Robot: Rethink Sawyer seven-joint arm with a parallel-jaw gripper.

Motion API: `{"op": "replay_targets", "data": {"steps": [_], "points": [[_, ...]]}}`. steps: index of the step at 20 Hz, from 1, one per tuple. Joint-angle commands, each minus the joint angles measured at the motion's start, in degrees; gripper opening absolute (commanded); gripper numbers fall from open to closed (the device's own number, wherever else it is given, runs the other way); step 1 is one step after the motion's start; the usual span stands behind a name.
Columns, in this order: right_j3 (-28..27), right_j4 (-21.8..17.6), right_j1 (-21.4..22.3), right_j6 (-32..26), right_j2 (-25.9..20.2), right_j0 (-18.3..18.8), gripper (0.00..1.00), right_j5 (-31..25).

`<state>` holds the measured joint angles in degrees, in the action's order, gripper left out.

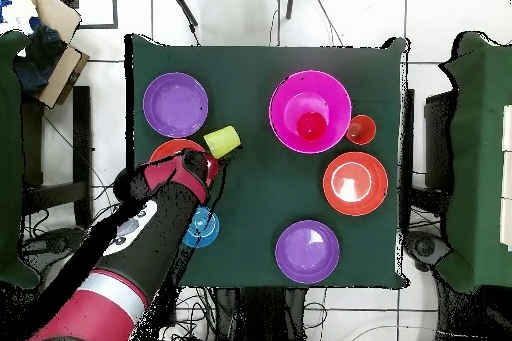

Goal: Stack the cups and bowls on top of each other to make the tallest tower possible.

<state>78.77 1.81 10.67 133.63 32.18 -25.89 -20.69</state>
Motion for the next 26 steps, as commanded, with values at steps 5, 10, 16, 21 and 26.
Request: {"op": "replay_targets", "data": {"steps": [5,10,16,21,26], "points": [[-0.54,4.96,-4.06,13.02,-0.57,-0.82,1.0,3.15],[-1.21,6.37,-5.04,12.9,0.54,-1.49,1.0,3.7],[-2.39,6.95,-5.82,11.17,0.8,-0.92,1.0,6.67],[-4.13,5.82,-6.22,8.63,-0.01,-0.16,1.0,12.98],[-4.67,6.49,-6.6,8.02,0.12,-0.23,1.0,14.18]]}}
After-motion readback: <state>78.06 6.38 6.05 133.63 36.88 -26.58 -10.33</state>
